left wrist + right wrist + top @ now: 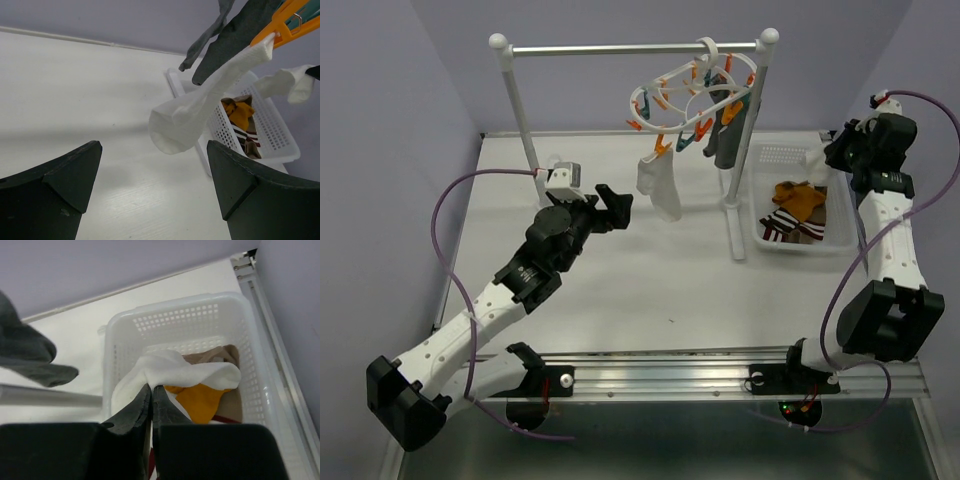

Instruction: Clip the socks to the hanger

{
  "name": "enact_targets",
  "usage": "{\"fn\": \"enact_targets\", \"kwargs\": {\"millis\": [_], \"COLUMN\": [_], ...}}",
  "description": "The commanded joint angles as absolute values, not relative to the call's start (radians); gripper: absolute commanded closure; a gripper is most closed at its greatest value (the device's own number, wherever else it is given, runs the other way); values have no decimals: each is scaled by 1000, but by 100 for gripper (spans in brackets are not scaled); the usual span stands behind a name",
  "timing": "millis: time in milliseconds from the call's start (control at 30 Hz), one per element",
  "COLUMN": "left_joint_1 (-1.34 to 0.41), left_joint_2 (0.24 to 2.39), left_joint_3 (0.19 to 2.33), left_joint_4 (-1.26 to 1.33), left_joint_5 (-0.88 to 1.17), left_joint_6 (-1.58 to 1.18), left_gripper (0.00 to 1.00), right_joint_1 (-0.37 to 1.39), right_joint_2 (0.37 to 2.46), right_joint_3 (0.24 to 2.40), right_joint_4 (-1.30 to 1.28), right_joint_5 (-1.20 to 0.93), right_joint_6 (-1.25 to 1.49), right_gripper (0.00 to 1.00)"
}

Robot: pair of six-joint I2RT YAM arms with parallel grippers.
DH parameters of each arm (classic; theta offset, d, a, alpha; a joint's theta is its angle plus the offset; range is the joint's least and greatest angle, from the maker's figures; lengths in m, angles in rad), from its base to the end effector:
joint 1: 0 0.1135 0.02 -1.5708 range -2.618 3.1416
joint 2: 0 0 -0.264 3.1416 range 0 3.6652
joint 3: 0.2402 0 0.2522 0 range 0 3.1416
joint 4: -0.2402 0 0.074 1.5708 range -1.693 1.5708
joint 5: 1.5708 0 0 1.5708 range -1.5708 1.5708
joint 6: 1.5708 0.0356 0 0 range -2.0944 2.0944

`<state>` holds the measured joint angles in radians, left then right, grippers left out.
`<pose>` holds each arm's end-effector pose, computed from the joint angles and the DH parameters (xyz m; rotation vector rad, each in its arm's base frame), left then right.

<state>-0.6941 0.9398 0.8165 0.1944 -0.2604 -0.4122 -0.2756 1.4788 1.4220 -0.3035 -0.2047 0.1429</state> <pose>0.1772 -0.1355 0.3638 0.0020 1.5418 -0.6912 0.3345 -0.0871 0.3840 0.2654 1.9064 0.1087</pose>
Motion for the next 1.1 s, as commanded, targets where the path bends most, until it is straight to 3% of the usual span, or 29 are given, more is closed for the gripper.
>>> {"fn": "enact_targets", "kwargs": {"millis": [0,100,367,600,867,1067], "left_joint_1": [-670,-641,-509,-476,-471,-468], "left_joint_2": [942,945,933,917,907,933], "left_joint_3": [874,876,917,925,913,942], "left_joint_4": [245,253,189,137,129,110], "left_joint_5": [-229,-218,-232,-229,-218,-247], "left_joint_6": [-374,-374,-417,-454,-471,-476], "left_gripper": [1,1,1,1,1,1], "right_joint_1": [-259,-188,253,589,640,687], "right_joint_2": [1373,1281,1201,1415,1580,1701], "right_joint_3": [1356,1303,1233,1343,1390,1538], "right_joint_4": [-376,-393,-516,-477,-407,-417], "right_joint_5": [-351,-470,-416,-454,-537,-560], "right_joint_6": [192,203,184,115,60,-27], "right_gripper": [96,95,93,93,90,86]}}
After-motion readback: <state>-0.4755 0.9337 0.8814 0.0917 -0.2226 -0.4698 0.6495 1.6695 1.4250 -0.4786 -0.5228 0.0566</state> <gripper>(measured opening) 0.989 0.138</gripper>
